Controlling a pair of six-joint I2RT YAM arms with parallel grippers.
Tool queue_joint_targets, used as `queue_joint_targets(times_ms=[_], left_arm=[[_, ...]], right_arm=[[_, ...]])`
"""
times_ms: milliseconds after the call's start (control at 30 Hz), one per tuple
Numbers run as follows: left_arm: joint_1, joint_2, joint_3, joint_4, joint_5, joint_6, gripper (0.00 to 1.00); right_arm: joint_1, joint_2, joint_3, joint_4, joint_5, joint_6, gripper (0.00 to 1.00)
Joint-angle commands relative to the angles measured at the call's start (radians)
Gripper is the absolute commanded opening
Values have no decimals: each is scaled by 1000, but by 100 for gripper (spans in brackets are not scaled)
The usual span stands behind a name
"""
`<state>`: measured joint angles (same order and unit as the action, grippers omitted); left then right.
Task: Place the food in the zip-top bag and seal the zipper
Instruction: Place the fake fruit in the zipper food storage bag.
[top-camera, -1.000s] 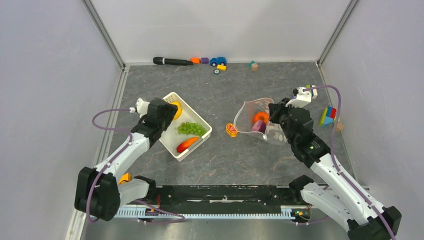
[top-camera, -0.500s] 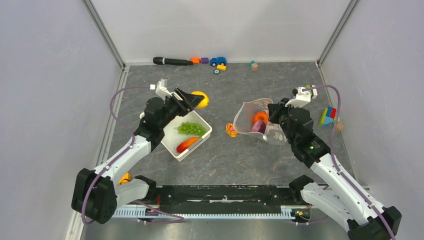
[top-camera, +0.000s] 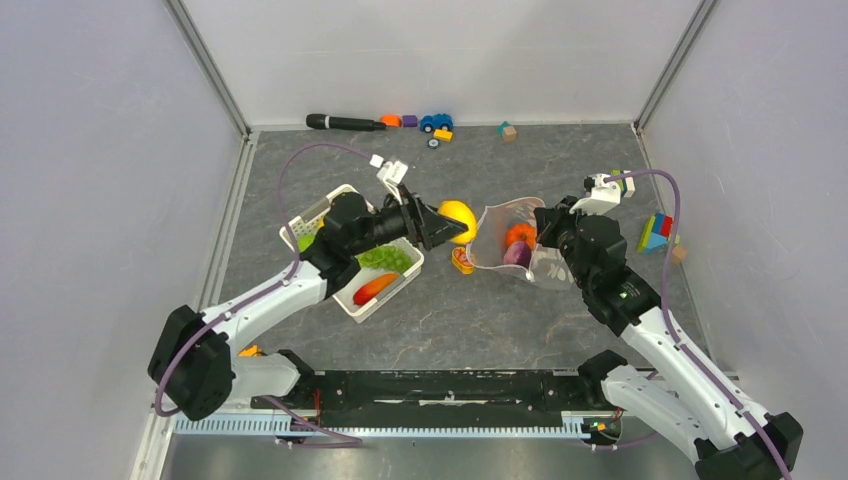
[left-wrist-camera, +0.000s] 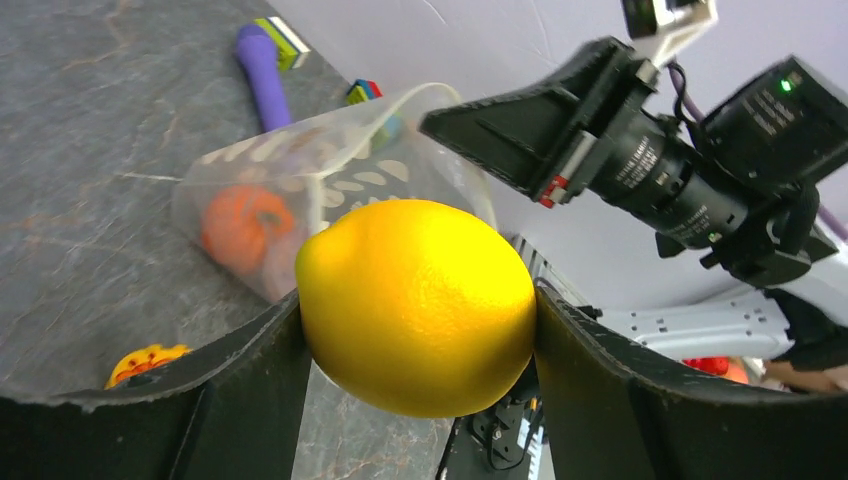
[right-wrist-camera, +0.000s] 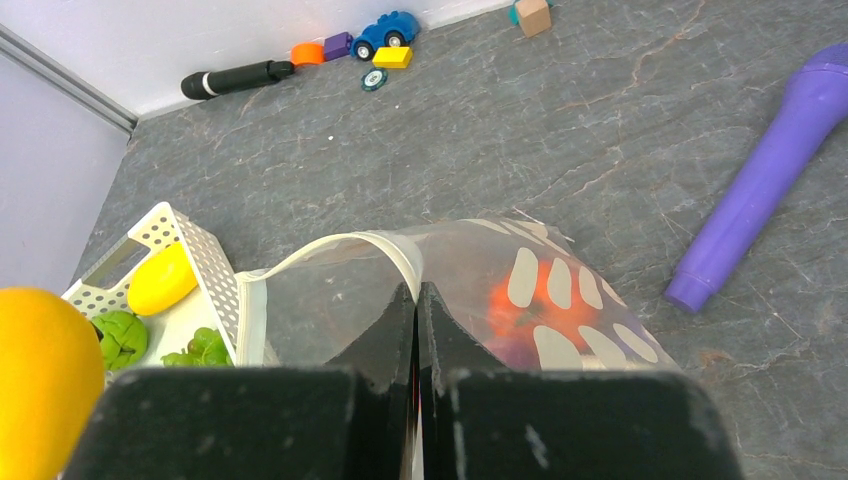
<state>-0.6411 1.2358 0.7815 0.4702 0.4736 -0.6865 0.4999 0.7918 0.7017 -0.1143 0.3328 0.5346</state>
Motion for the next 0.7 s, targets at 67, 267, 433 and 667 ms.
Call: queue_joint_targets(times_ms=[67,267,433,667], left_arm=[[-104,73,140,-42,-1,173,37],[-162,150,200,-66,-21,203,37],[-217,196,250,-151,-150,269,40],[-302,263,341,-296,-382,369,42]], right_arm=[[2,-3,10,35,-11,5,0],[2,-5,10,34,-12,6,0],[2,-14,11,35,-27,8,0],[2,-29,9,35,-23,10,0]])
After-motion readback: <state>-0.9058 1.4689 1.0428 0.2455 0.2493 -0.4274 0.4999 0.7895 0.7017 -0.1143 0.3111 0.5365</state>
